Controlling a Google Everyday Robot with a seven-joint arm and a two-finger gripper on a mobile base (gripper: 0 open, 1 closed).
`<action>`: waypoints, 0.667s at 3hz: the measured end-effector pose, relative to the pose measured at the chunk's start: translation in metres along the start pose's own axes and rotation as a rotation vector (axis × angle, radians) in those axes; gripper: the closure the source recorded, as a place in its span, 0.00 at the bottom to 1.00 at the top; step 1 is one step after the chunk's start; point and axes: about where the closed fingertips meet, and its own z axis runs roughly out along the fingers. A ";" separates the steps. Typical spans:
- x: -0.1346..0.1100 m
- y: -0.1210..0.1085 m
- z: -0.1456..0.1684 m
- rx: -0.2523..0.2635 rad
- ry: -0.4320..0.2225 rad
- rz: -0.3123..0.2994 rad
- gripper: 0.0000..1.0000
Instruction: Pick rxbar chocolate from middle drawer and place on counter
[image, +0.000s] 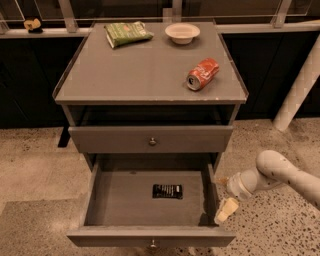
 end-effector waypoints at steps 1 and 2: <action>-0.016 -0.003 0.038 0.002 0.007 -0.066 0.00; -0.016 -0.003 0.038 0.002 0.007 -0.066 0.00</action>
Offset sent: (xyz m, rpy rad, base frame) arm 0.0513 0.1009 -0.0459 0.0322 -0.1637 0.0934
